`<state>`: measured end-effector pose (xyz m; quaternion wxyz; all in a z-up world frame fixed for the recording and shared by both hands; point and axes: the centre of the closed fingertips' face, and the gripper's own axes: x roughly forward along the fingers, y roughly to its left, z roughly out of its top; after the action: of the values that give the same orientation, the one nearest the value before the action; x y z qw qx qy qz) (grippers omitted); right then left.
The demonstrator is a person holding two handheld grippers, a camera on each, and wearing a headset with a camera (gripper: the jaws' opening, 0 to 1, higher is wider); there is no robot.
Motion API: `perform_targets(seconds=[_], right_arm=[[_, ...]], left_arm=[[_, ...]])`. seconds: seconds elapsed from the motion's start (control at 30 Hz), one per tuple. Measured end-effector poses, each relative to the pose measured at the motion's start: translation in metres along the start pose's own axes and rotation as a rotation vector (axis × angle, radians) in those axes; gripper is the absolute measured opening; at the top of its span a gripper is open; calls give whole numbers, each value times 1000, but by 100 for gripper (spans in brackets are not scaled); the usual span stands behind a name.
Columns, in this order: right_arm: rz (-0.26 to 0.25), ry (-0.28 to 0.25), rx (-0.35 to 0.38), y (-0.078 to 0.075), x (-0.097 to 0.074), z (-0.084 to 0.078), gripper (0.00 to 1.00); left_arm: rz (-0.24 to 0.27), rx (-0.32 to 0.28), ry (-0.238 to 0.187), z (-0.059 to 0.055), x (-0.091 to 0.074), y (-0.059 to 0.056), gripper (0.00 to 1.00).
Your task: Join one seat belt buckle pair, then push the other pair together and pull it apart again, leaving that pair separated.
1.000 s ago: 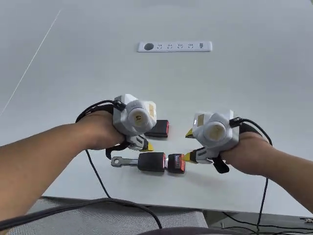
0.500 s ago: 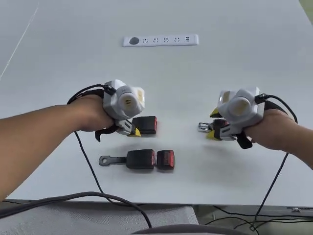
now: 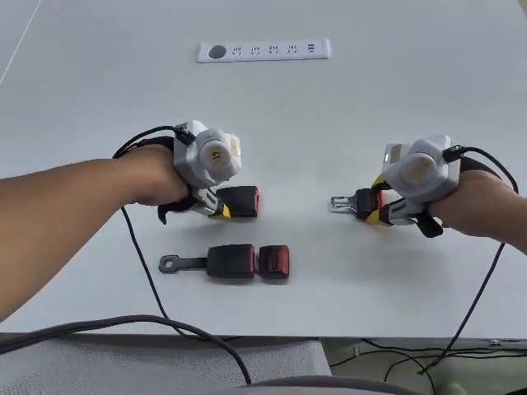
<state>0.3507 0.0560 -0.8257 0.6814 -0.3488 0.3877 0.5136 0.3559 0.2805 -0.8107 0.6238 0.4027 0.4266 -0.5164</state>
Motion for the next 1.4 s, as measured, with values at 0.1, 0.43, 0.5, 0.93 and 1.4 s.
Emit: perform_targets(seconds=[0.1,0.43,0.5,0.93,1.4], right_arm=[[7,6,-5,0,1,1,33],[34,1,-14,0,1,1,32],[37,-3,-13,-1,2,2,32],[53,-17,-55,7,16,38,32],[52,-28,-130,25,43,89,32]], left_arm=[[-39,16,-6,1,1,-8,35],[-51,73,29,-1,7,-9,32],[-53,81,43,-2,9,-8,32],[-70,31,28,-5,9,-8,32],[-64,40,41,-6,9,-10,32]])
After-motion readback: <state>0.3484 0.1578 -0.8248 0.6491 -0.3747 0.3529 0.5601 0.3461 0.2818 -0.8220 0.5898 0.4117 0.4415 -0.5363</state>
